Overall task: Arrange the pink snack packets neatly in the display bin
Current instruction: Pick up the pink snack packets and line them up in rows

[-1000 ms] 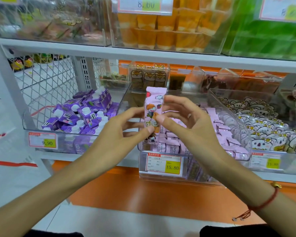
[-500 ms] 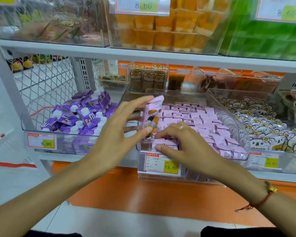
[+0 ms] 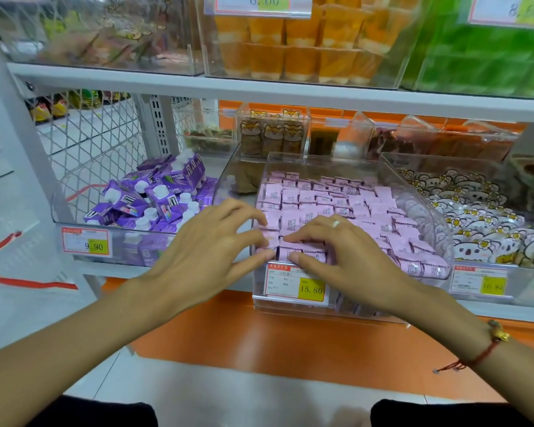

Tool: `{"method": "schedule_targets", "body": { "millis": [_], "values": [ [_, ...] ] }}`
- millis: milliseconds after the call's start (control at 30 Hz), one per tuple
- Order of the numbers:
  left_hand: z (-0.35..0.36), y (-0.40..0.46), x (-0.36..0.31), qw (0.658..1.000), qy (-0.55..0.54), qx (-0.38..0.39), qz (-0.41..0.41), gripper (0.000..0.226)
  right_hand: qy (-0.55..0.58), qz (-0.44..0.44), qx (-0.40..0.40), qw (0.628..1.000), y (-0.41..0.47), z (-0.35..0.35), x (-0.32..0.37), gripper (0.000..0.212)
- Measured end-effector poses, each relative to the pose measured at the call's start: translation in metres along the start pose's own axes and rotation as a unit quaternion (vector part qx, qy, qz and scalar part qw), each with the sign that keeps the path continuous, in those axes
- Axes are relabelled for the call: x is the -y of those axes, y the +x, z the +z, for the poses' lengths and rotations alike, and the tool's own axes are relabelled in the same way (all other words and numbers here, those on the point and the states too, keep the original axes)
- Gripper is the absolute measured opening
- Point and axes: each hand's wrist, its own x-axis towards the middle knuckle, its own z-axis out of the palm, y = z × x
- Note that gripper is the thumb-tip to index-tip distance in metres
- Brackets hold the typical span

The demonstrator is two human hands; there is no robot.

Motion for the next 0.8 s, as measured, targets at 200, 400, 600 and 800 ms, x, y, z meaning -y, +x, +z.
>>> {"method": "schedule_targets", "body": {
  "millis": [200, 400, 600, 800],
  "values": [
    [0.005, -0.009, -0.001, 0.981, -0.133, -0.042, -0.132, 0.021, 0.012, 0.001, 0.017, 1.000, 0.003, -0.005, 0.004, 0.024],
    [0.020, -0.005, -0.008, 0.836, -0.421, -0.052, -0.349, 0.055, 0.028, 0.035, -0.012, 0.999, 0.042, -0.009, 0.008, 0.015],
    [0.033, 0.008, -0.007, 0.796, -0.481, -0.054, -0.364, 0.046, 0.060, 0.053, 0.138, 0.987, 0.075, -0.004, -0.003, 0.017],
    [0.035, 0.009, 0.000, 0.815, -0.453, -0.040, -0.359, 0.049, -0.063, -0.065, 0.066, 0.994, 0.065, 0.005, 0.001, 0.014]
  ]
}}
